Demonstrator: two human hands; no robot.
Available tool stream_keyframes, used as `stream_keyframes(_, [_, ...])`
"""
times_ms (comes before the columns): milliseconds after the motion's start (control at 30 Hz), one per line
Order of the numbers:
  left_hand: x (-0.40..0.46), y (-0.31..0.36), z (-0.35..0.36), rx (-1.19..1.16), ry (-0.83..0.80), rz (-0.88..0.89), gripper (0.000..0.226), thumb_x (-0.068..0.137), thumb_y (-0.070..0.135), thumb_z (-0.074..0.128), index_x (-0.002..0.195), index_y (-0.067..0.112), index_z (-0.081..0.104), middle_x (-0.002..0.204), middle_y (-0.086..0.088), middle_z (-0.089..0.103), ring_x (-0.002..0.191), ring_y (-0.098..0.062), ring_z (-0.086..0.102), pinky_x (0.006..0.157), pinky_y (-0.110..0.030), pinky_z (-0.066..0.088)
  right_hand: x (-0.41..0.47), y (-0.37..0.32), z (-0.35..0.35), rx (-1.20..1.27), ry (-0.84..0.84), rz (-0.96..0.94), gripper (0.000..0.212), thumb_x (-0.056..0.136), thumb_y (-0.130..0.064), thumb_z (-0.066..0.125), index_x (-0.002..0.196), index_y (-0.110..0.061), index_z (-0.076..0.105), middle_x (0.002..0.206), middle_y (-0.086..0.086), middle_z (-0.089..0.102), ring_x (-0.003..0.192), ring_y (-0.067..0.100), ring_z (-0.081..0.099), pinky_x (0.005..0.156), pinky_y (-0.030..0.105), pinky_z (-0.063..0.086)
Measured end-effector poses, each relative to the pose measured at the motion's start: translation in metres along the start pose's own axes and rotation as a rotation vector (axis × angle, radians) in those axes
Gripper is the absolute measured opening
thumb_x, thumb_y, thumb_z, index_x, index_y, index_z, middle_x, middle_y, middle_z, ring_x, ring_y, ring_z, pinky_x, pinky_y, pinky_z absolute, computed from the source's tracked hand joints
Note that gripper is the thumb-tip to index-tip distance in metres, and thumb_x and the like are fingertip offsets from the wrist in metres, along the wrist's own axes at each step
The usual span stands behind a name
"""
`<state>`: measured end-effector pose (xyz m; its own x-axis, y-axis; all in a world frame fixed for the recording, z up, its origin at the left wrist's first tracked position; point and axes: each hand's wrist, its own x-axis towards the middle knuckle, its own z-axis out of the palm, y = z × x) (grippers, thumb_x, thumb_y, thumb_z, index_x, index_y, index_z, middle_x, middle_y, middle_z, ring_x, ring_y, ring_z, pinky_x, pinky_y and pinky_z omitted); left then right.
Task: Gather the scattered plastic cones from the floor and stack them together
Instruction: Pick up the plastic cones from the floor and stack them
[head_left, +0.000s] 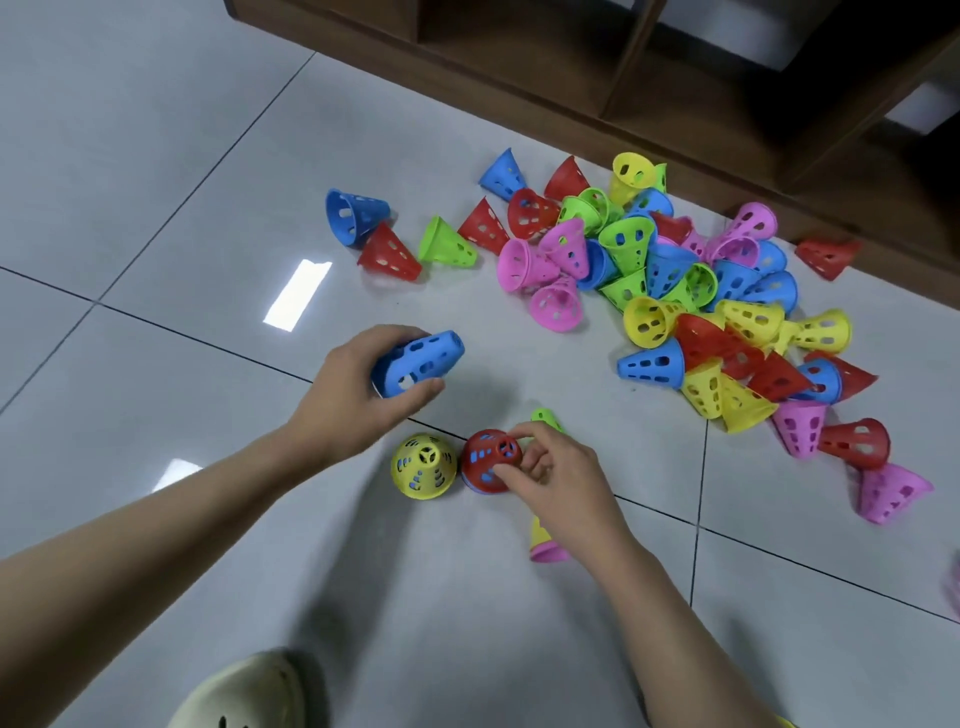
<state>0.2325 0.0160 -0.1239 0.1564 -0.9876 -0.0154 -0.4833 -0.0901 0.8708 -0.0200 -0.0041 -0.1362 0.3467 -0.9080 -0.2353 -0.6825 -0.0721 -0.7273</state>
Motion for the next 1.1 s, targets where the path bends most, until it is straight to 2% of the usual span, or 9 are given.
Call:
stream_keyframes(167, [-0.038, 0.022, -0.007, -0.162, 0.004, -0.022, 0.035, 0.085, 0.035, 0.077, 0.116, 0.027, 0.062, 0.105, 0.007, 0.068, 0.095, -0.016, 0.066, 0.077, -0.017, 0.051, 0.000, 0.001, 0.003, 0.003, 0.007, -0.010, 0.024, 0.080, -0.021, 0.081, 0.096, -0.031, 0.066, 0.069, -0.002, 0.056, 0.062, 0.014, 0.055, 0.068, 0.034, 0.054])
stream_keyframes(267, [-0.056, 0.020, -0.004, -0.188, -0.017, -0.024, 0.035, 0.084, 0.038, 0.074, 0.115, 0.029, 0.060, 0.104, 0.007, 0.067, 0.094, -0.020, 0.067, 0.074, -0.020, 0.053, -0.001, 0.003, 0.004, -0.004, 0.014, -0.006, 0.025, 0.080, -0.023, 0.080, 0.097, -0.034, 0.065, 0.069, -0.004, 0.056, 0.061, 0.012, 0.054, 0.066, 0.032, 0.054])
stream_keyframes(333, [-0.063, 0.016, 0.001, -0.189, -0.036, -0.029, 0.033, 0.086, 0.039, 0.072, 0.114, 0.032, 0.057, 0.104, 0.009, 0.066, 0.095, -0.019, 0.066, 0.076, -0.019, 0.051, -0.001, 0.005, 0.005, 0.006, 0.012, 0.005, 0.026, 0.081, -0.022, 0.079, 0.098, -0.035, 0.064, 0.072, -0.004, 0.056, 0.059, 0.011, 0.054, 0.065, 0.032, 0.055])
stream_keyframes(467, [-0.070, 0.004, 0.013, -0.134, -0.071, -0.036, 0.030, 0.089, 0.039, 0.069, 0.114, 0.040, 0.053, 0.112, 0.018, 0.063, 0.108, -0.007, 0.059, 0.087, -0.009, 0.042, -0.002, 0.006, 0.006, 0.022, 0.007, 0.008, 0.029, 0.081, -0.020, 0.079, 0.100, -0.035, 0.064, 0.071, -0.005, 0.056, 0.058, 0.009, 0.053, 0.063, 0.027, 0.052])
stream_keyframes(533, [-0.070, -0.004, 0.018, -0.110, -0.122, -0.053, 0.032, 0.092, 0.037, 0.071, 0.118, 0.039, 0.052, 0.116, 0.018, 0.062, 0.113, -0.007, 0.058, 0.087, -0.012, 0.044, -0.001, 0.005, 0.004, 0.023, 0.003, 0.004, 0.030, 0.080, -0.019, 0.080, 0.101, -0.033, 0.065, 0.069, -0.005, 0.056, 0.060, 0.008, 0.054, 0.066, 0.024, 0.051])
stream_keyframes(667, [-0.069, -0.018, 0.025, -0.039, -0.182, -0.048, 0.040, 0.090, 0.038, 0.070, 0.126, 0.033, 0.052, 0.120, 0.021, 0.059, 0.109, -0.005, 0.057, 0.072, -0.007, 0.042, 0.000, 0.003, -0.002, -0.024, -0.015, -0.022, 0.046, 0.076, -0.021, 0.083, 0.115, -0.032, 0.062, 0.081, -0.009, 0.057, 0.084, 0.007, 0.054, 0.079, 0.016, 0.045])
stream_keyframes(800, [-0.069, -0.029, 0.029, -0.028, -0.200, -0.059, 0.043, 0.089, 0.040, 0.071, 0.126, 0.034, 0.050, 0.122, 0.022, 0.057, 0.111, -0.003, 0.057, 0.084, -0.009, 0.042, 0.012, 0.008, -0.009, -0.180, 0.008, -0.107, 0.059, 0.074, -0.024, 0.081, 0.127, -0.033, 0.056, 0.094, -0.010, 0.052, 0.100, 0.008, 0.043, 0.086, 0.009, 0.036])
stream_keyframes(900, [-0.068, -0.039, 0.031, -0.002, -0.227, -0.042, 0.043, 0.090, 0.041, 0.070, 0.126, 0.033, 0.048, 0.124, 0.020, 0.057, 0.115, -0.006, 0.056, 0.094, -0.017, 0.043, 0.024, 0.015, -0.016, -0.193, -0.077, -0.107, 0.063, 0.072, -0.025, 0.079, 0.130, -0.034, 0.055, 0.105, -0.013, 0.050, 0.108, 0.005, 0.041, 0.090, 0.008, 0.034])
stream_keyframes(1100, [-0.068, -0.049, 0.035, 0.129, -0.230, 0.002, 0.047, 0.088, 0.060, 0.053, 0.129, 0.039, 0.044, 0.120, 0.018, 0.058, 0.107, -0.003, 0.053, 0.090, -0.014, 0.042, 0.046, 0.017, -0.033, -0.221, -0.257, -0.011, 0.066, 0.076, -0.012, 0.071, 0.135, -0.032, 0.052, 0.118, -0.010, 0.047, 0.118, 0.007, 0.040, 0.096, 0.021, 0.037])
